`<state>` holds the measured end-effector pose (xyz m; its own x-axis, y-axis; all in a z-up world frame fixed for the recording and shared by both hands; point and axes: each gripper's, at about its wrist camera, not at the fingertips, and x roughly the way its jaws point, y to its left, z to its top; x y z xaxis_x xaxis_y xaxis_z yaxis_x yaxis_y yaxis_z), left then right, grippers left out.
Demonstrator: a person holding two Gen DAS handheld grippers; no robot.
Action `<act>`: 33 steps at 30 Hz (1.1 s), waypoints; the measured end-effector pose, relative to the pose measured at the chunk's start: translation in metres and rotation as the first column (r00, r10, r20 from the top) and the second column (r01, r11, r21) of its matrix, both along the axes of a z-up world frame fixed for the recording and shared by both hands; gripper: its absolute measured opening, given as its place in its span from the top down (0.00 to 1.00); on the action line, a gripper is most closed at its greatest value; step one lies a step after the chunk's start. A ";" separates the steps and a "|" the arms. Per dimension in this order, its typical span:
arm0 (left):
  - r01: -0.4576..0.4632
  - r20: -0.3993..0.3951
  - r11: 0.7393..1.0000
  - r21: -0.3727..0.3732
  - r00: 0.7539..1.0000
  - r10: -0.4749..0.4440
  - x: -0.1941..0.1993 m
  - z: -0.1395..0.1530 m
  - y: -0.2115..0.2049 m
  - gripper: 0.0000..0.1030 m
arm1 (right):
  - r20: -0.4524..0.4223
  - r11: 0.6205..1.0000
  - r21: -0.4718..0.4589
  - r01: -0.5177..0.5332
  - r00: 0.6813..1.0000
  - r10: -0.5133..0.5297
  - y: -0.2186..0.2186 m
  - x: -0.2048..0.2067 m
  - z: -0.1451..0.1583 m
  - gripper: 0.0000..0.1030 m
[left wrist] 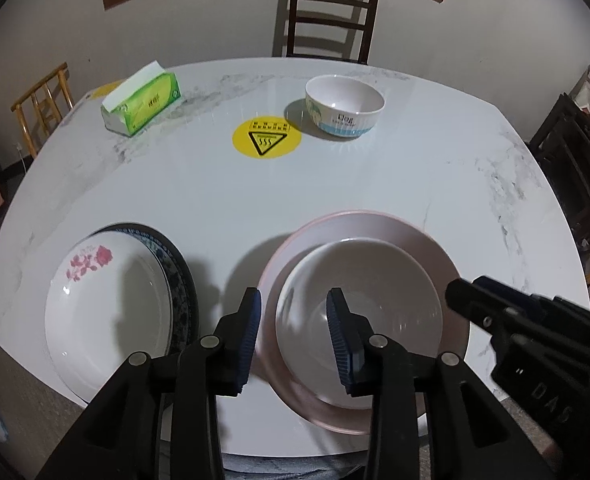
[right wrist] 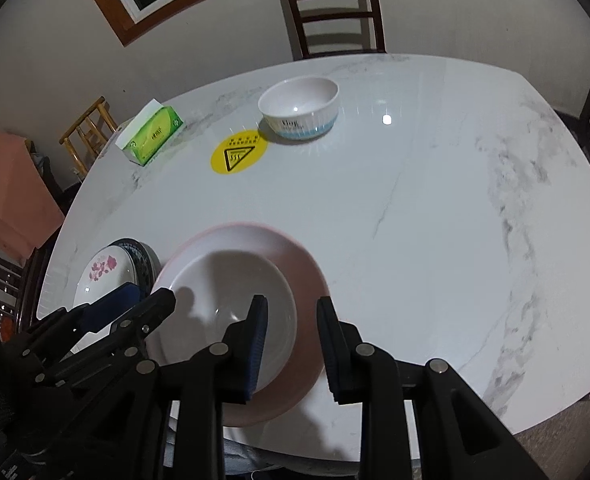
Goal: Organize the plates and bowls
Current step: 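Open both grippers and move them to the white Dog bowl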
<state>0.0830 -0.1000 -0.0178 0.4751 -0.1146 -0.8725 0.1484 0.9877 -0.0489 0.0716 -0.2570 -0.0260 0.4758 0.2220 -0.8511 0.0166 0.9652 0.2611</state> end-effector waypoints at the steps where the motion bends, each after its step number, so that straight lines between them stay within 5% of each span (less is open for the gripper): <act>1: -0.001 0.011 1.000 0.004 1.000 0.001 0.000 0.002 0.000 0.67 | 0.007 1.000 -0.002 -0.005 1.000 0.005 -0.001 0.001 0.002 0.75; 18: -0.006 0.064 0.995 0.100 0.998 0.000 0.030 0.013 0.006 0.63 | 0.032 0.994 -0.084 -0.066 0.997 0.069 -0.020 0.042 0.017 0.75; 33: -0.038 -0.025 0.998 0.055 0.999 0.039 0.128 0.002 0.017 0.63 | 0.004 0.992 -0.072 -0.103 0.995 0.103 -0.045 0.142 0.006 0.75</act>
